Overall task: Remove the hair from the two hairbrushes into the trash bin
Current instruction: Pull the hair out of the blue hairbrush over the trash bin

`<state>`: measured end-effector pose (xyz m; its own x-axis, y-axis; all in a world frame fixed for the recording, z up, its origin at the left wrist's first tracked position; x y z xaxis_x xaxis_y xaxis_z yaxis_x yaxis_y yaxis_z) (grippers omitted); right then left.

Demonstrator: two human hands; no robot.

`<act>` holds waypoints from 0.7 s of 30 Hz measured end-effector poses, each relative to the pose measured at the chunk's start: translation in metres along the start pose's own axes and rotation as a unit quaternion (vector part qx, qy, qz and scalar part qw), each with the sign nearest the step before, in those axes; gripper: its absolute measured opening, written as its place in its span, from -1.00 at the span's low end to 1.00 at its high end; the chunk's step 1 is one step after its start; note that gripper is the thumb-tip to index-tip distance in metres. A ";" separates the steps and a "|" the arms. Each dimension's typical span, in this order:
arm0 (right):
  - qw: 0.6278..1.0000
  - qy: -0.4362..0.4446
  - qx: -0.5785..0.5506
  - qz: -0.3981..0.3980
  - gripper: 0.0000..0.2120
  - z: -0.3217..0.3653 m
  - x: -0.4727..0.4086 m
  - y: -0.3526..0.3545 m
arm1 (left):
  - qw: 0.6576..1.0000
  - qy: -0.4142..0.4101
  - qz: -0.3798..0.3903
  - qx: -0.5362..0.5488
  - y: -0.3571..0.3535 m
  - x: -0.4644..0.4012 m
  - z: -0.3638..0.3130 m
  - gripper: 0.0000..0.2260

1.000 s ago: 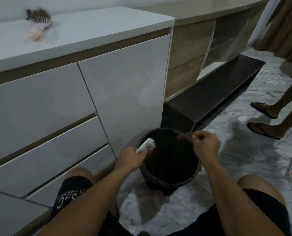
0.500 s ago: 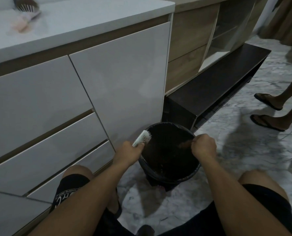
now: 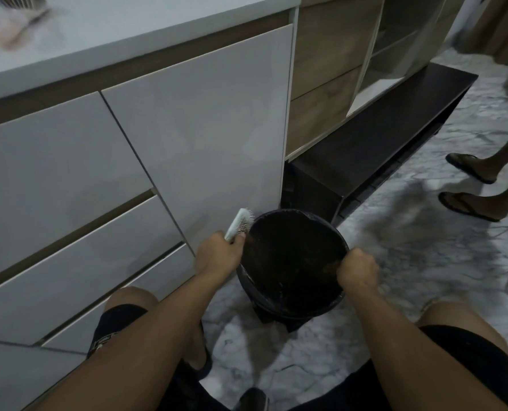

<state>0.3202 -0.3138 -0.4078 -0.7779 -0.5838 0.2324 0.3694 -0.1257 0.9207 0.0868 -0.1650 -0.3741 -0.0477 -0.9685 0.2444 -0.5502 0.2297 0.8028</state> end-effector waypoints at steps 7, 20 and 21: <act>0.982 0.065 -0.118 0.133 -0.54 0.016 0.006 -0.019 | 0.988 -0.014 0.136 0.067 -0.014 0.008 -0.031 -0.55; 0.894 0.241 -0.374 0.059 -0.66 0.065 0.036 0.009 | 0.948 0.035 0.286 0.136 -0.031 0.027 -0.044 -0.82; 0.896 0.244 -0.368 0.040 -0.73 0.065 0.037 0.009 | 0.943 0.044 0.297 0.143 -0.032 0.027 -0.044 -0.82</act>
<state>0.2616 -0.2846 -0.3704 -0.4844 -0.8738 -0.0420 0.7900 -0.4575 0.4082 0.1395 -0.1945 -0.3698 -0.3552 -0.6624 0.6596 -0.6509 0.6817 0.3341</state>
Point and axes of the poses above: each hand's wrist, its own x-axis away from the middle knuckle, its own y-axis out of the back of the hand, z = x × y, the point moved 3 cm from there along -x, towards the middle knuckle, and after that the axes turned 9 degrees about y, right-handed, at the moved point
